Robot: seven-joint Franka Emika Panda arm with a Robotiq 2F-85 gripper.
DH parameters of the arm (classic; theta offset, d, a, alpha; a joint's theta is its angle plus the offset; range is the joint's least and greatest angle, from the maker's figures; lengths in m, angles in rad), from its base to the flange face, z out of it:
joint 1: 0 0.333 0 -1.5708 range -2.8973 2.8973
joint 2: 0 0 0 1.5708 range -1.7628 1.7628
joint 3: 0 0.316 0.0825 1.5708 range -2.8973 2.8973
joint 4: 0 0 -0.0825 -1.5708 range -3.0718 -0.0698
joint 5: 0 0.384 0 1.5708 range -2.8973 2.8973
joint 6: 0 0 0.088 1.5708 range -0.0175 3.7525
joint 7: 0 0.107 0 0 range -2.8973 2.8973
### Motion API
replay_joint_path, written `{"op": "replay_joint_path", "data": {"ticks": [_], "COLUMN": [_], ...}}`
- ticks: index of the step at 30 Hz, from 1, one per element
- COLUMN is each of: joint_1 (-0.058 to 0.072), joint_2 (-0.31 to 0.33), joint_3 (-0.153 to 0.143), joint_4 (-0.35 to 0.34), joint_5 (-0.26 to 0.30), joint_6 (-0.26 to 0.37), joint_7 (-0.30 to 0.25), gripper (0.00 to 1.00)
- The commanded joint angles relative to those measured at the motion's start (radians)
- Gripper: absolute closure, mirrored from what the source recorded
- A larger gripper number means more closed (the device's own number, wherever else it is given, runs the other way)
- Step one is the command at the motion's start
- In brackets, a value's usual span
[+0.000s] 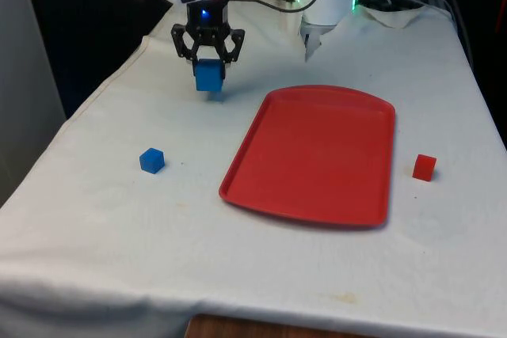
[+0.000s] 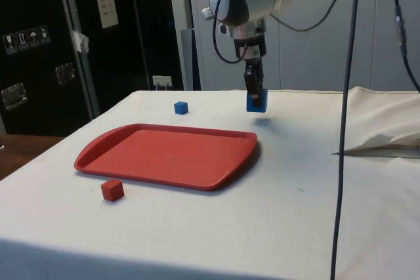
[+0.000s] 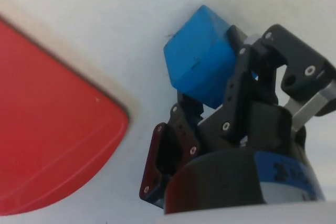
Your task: Pick up the largest block and place it onto the tray.
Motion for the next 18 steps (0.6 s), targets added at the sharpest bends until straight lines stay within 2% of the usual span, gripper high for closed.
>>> {"op": "replay_joint_path", "data": {"ticks": [1, 2, 3, 4, 12, 13, 14, 18], "joint_1": [0.015, 0.017, 0.002, 0.019, 0.026, 0.016, 0.027, 0.034], "joint_2": [-0.003, -0.008, -0.009, -0.012, -0.054, -0.058, -0.056, -0.061], "joint_3": [-0.019, -0.020, -0.004, -0.021, -0.015, -0.007, -0.013, 0.000], "joint_4": [0.002, 0.004, 0.002, 0.005, 0.020, 0.020, 0.021, 0.026], "joint_5": [-0.021, -0.025, -0.009, -0.029, -0.043, -0.034, -0.041, -0.036], "joint_6": [-0.013, -0.015, -0.004, -0.017, -0.028, -0.025, -0.026, -0.018], "joint_7": [0.016, 0.019, 0.004, 0.022, 0.045, 0.031, 0.046, 0.059], "gripper": [1.00, 1.00, 1.00, 1.00, 1.00, 1.00, 1.00, 1.00]}}
